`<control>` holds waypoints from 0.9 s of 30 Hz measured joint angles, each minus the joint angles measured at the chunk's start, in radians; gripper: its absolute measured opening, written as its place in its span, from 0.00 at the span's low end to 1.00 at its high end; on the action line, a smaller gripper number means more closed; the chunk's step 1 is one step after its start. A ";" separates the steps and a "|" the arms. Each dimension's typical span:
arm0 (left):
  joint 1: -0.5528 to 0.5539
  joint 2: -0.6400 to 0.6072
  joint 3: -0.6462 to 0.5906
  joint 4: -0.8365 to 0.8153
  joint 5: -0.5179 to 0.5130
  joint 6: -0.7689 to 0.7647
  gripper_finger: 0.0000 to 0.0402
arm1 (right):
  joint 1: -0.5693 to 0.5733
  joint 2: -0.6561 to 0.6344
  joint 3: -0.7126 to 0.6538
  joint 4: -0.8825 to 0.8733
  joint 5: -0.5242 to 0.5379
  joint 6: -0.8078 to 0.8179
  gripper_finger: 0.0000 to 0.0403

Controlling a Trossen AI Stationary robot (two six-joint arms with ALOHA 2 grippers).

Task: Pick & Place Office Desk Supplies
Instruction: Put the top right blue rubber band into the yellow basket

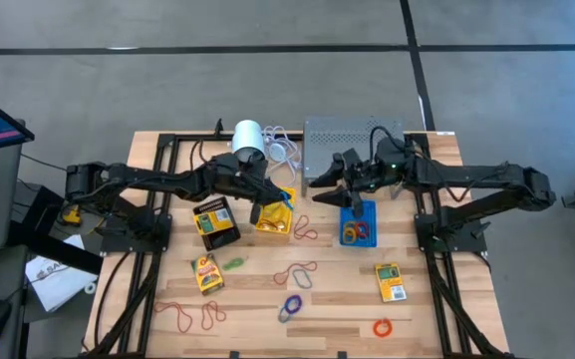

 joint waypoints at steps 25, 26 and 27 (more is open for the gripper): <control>0.020 0.126 -0.001 -0.371 -0.196 -0.013 0.00 | 0.169 -0.051 -0.021 -0.527 0.212 0.138 0.32; 0.020 0.141 -0.001 -0.368 -0.196 -0.021 0.00 | 0.179 -0.051 -0.021 -0.533 0.214 0.145 0.31; 0.020 0.151 -0.001 -0.365 -0.197 -0.035 0.00 | 0.188 -0.051 -0.021 -0.536 0.214 0.153 0.31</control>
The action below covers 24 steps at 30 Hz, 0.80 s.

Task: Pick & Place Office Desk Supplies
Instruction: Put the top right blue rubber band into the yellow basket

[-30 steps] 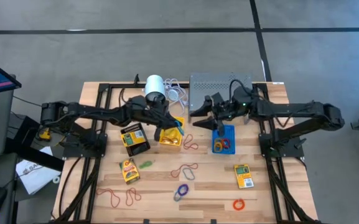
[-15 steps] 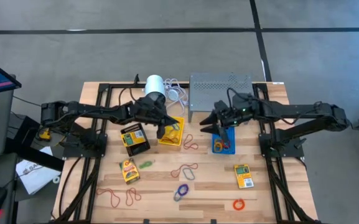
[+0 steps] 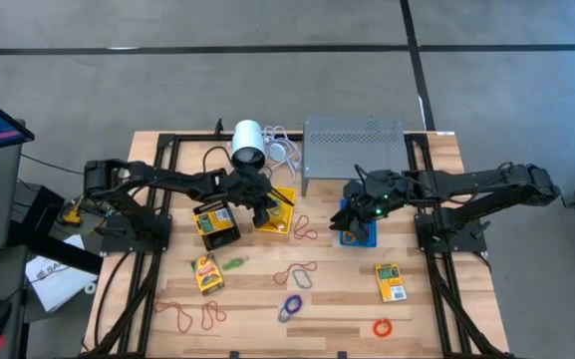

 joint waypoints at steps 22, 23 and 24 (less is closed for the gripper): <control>-0.002 -0.094 0.001 -0.089 0.010 -0.063 0.40 | 0.098 -0.062 0.000 -0.089 0.154 0.049 0.28; -0.004 -0.093 0.001 -0.096 0.010 -0.063 0.42 | 0.101 -0.065 0.000 -0.082 0.154 0.049 0.28; -0.005 -0.093 0.001 -0.107 0.010 -0.062 0.43 | 0.105 -0.066 0.000 -0.078 0.155 0.049 0.28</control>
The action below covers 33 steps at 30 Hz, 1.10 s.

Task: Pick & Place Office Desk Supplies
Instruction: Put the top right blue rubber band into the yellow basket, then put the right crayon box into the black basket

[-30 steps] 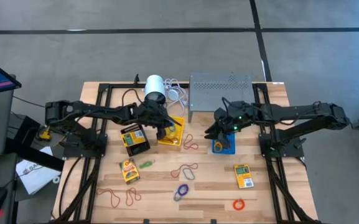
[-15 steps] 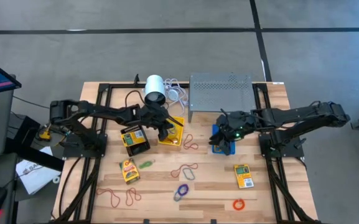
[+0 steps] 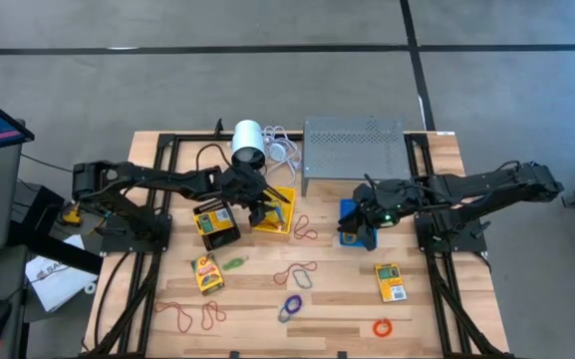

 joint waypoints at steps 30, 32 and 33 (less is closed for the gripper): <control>-0.175 -0.166 0.001 0.377 0.268 0.012 0.50 | 0.339 -0.011 0.114 -0.719 -0.062 0.802 0.28; -0.194 -0.131 0.000 0.413 0.269 0.007 0.50 | 0.409 0.001 0.114 -0.748 -0.016 0.890 0.28; -0.202 -0.111 0.000 0.445 0.269 0.003 0.50 | 0.443 0.008 0.114 -0.765 -0.001 0.930 0.28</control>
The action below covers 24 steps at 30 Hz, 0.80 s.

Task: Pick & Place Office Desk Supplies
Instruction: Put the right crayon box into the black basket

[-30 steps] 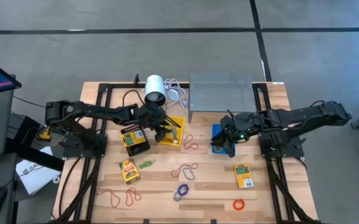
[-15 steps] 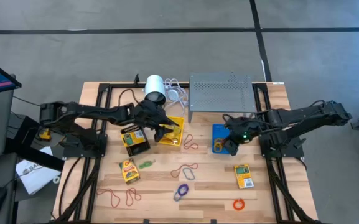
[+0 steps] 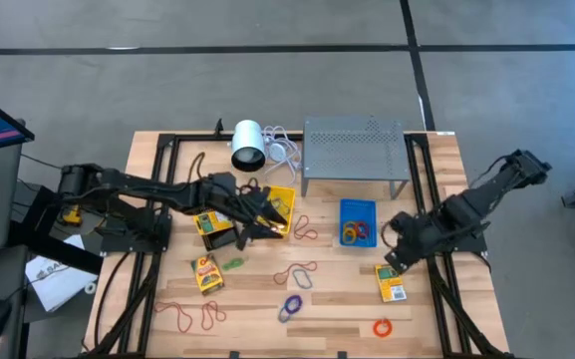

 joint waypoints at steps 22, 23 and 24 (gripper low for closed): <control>-0.062 0.151 0.010 0.252 -0.004 -0.029 0.50 | 0.289 0.271 -0.193 0.210 0.046 0.424 0.46; -0.062 0.151 0.010 0.252 -0.004 -0.029 0.50 | 0.289 0.283 -0.206 0.241 0.045 0.426 0.46; -0.062 0.151 0.010 0.247 -0.004 -0.029 0.50 | 0.289 0.295 -0.218 0.266 0.044 0.434 0.46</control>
